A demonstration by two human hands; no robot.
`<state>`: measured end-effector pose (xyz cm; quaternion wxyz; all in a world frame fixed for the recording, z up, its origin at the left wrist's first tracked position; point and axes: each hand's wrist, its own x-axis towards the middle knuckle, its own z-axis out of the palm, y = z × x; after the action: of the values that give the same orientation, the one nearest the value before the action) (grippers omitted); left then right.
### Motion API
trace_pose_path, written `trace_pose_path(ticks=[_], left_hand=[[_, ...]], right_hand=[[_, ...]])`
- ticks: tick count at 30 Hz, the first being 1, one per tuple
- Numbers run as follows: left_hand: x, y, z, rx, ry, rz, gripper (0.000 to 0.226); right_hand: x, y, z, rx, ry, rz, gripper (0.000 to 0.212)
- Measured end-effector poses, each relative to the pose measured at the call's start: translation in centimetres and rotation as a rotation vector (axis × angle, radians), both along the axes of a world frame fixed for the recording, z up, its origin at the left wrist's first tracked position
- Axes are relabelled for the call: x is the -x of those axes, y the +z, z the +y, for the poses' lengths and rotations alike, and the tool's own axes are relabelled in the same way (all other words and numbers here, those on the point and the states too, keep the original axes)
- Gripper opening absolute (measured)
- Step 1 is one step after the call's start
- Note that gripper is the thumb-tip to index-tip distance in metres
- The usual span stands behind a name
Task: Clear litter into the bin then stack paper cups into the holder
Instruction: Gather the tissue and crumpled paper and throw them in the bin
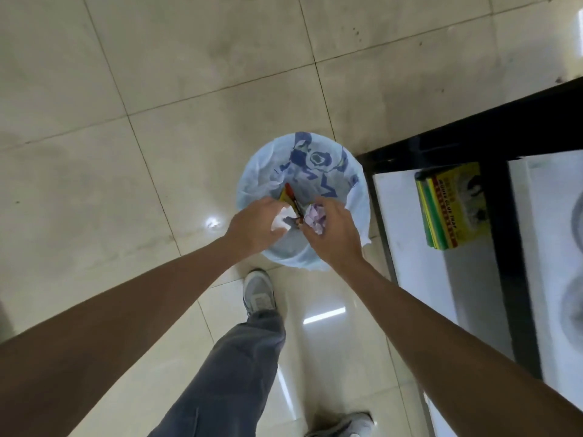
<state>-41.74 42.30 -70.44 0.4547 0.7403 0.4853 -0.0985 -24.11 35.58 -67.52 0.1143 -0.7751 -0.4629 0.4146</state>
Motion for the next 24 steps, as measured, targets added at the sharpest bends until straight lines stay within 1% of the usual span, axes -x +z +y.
trace_pose_path(ticks=[3,5,7,10,14,16,18,19,22,24], left_hand=[[-0.5,-2.3,0.3,-0.022,-0.01,-0.01,0.056],[-0.6,-2.9,0.4,-0.018,-0.029,-0.021,0.062],[-0.5,-2.8,0.5,-0.017,-0.05,-0.025,0.067],[0.0,-1.7,0.4,-0.029,-0.067,-0.027,0.069],[0.6,1.5,-0.1,-0.098,-0.144,-0.014,0.068],[0.7,3.5,-0.4,-0.135,-0.2,0.025,0.067],[0.6,5.8,-0.7,-0.161,-0.233,0.019,0.064],[0.5,7.2,-0.9,-0.175,-0.249,0.004,0.064],[-0.1,11.6,-1.6,-0.223,-0.298,-0.021,0.063],[-0.6,14.8,-2.1,-0.249,-0.326,-0.041,0.062]], right_hand=[[-0.1,-2.9,0.3,0.006,-0.009,0.009,0.053],[0.0,-4.0,0.3,-0.007,-0.018,0.005,0.059],[0.2,-4.1,0.2,-0.021,-0.021,0.0,0.065],[0.0,-3.2,-0.1,-0.059,-0.02,-0.002,0.061],[-0.3,0.3,-1.3,-0.081,-0.008,-0.048,0.056],[-0.4,2.6,-2.1,-0.127,-0.007,-0.097,0.052],[-0.5,5.0,-3.0,-0.157,-0.024,-0.136,0.051],[-0.5,6.2,-3.5,-0.147,-0.033,-0.156,0.053],[-0.6,9.8,-5.1,-0.03,-0.036,-0.217,0.061],[-0.8,12.3,-6.3,-0.018,-0.032,-0.242,0.062]])
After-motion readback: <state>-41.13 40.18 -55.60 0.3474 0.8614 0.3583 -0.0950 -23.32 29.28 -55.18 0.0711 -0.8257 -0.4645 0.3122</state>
